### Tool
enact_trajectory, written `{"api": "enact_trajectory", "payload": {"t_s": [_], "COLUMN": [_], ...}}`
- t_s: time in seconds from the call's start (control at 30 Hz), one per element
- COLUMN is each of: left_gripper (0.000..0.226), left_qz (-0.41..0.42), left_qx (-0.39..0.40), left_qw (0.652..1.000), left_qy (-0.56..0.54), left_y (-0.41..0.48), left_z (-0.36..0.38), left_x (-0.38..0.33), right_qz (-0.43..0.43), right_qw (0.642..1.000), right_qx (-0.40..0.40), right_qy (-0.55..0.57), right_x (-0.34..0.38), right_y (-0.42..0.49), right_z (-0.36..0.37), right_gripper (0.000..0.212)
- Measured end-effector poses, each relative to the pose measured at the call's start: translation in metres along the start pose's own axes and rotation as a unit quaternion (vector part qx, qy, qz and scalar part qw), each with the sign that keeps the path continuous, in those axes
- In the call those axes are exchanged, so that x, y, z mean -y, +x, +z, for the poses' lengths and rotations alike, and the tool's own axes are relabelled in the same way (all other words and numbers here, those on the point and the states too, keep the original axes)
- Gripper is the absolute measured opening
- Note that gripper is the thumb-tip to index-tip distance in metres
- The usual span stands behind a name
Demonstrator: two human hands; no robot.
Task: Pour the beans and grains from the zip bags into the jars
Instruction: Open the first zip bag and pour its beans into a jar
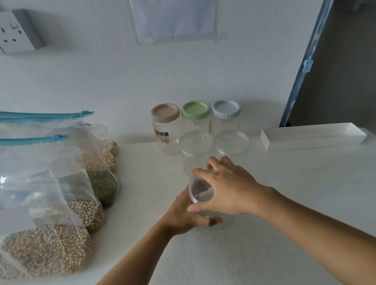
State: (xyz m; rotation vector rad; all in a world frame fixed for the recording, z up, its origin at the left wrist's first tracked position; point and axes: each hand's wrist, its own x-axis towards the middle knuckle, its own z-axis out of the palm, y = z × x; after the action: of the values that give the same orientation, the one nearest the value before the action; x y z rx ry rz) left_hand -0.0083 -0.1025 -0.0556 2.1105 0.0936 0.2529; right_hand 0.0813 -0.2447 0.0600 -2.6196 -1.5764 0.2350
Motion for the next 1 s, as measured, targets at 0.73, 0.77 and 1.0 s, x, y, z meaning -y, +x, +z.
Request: {"api": "enact_trajectory", "payload": {"t_s": [0.73,0.77,1.0], "left_gripper": [0.099,0.1,0.101], "left_qz": [-0.066,-0.068,-0.087], "left_qx": [-0.014,-0.014,-0.002], "left_qw": [0.996,0.995,0.991], "left_qy": [-0.064,-0.067,-0.098], "left_y": [0.01,0.012,0.023], "left_z": [0.025,0.027,0.052], "left_x": [-0.005,-0.007,-0.022], "right_qz": [0.202,0.226,0.323], "right_qw": [0.725,0.729,0.772], "right_qx": [-0.279,-0.271,-0.256], "right_qy": [0.596,0.587,0.484], "right_x": [-0.094,-0.102,-0.154], "right_y": [-0.028,-0.031,-0.047], "right_z": [0.026,0.034,0.092], "right_gripper": [0.018,0.022,0.024]}}
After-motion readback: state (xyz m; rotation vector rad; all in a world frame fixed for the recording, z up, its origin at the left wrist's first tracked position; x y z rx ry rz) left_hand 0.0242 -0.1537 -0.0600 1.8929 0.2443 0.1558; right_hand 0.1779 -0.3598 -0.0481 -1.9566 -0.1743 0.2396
